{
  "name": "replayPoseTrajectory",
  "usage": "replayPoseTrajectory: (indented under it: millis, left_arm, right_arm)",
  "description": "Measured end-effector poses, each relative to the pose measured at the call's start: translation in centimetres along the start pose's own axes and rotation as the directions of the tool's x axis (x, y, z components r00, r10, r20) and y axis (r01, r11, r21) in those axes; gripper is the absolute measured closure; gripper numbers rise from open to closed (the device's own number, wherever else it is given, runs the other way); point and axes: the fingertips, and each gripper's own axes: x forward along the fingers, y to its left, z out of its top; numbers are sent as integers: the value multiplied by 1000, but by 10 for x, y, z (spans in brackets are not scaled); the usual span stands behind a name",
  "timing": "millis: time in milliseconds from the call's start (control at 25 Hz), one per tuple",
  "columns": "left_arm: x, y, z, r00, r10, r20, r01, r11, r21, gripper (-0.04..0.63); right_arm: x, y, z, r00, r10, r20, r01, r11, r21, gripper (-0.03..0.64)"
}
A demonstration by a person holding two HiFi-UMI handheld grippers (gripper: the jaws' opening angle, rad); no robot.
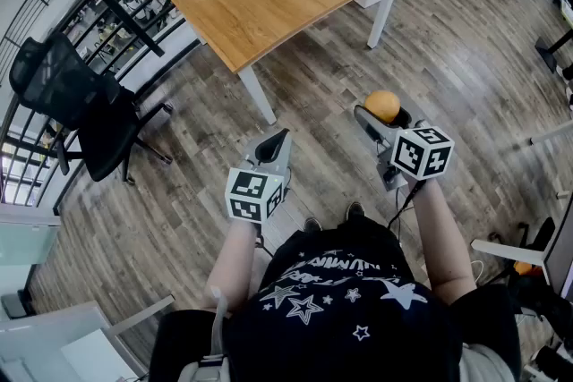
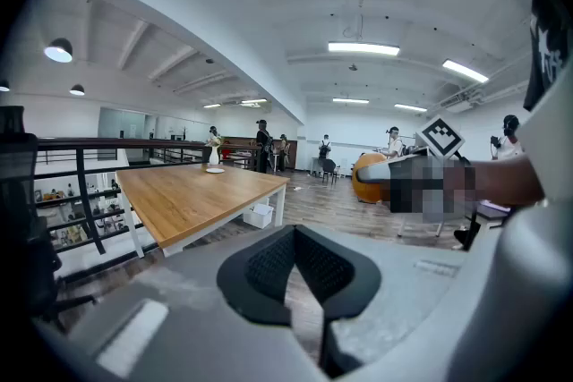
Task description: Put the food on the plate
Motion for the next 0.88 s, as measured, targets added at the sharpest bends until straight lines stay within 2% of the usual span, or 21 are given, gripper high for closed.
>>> replayPoseTrajectory:
  millis: [360, 720, 880]
  left_arm:
    - [-21, -7, -1, 1000, -4, 27, 4, 1000, -13, 594]
    - [-50, 3, -9, 998, 32, 47, -31, 999, -27, 594]
    - [-63, 7, -17, 997, 52, 53, -49, 997, -57, 594]
  right_arm:
    - [-9, 28, -6, 1000, 25, -3, -25, 999, -33, 281]
    - [-1, 43, -17, 999, 25, -42, -28, 998, -56, 279]
    - [5, 52, -22, 998, 39, -53, -42, 997, -64, 279]
